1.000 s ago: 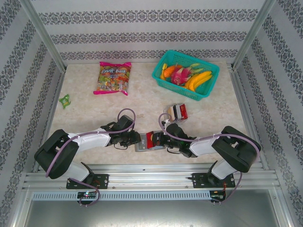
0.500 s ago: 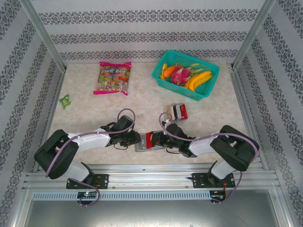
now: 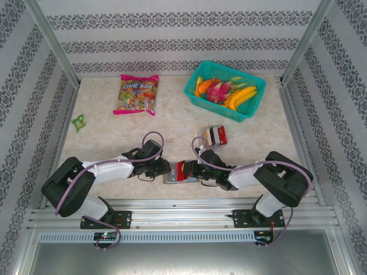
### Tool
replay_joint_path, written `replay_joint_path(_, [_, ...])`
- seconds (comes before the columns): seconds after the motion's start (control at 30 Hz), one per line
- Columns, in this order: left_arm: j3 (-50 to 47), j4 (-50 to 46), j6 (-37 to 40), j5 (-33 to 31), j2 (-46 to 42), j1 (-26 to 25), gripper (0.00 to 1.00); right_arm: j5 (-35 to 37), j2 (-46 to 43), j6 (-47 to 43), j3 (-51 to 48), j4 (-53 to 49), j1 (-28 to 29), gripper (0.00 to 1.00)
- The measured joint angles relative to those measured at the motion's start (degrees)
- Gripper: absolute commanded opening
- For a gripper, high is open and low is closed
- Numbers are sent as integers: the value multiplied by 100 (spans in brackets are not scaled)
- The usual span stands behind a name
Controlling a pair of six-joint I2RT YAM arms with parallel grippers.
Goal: Put the credit cards into the card holder
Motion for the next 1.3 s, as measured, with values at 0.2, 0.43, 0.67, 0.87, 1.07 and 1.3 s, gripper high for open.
replay_joint_path(0.2, [-2,0,2,0,0,0,32,-46,11,-114,2,15,-37,0])
replay_joint_path(0.43, [-11,9,2,0,0,0,32,-48,9,-315,2,39,-74,0])
replay_joint_path(0.67, [-28,44,0,0,0,0,32,-26,22,-356,2,52,-63,0])
replay_joint_path(0.87, [-120,162,-87,-2,-55,0,32,90,195,-149,-39,321,4,0])
replay_joint_path(1.07, [-203,267,-127,0,-109,0,32,286,0,-120,-157,382,46,0])
replay_joint_path(1.3, [-214,295,-131,24,-109,0,32,496,31,-118,-133,402,129,0])
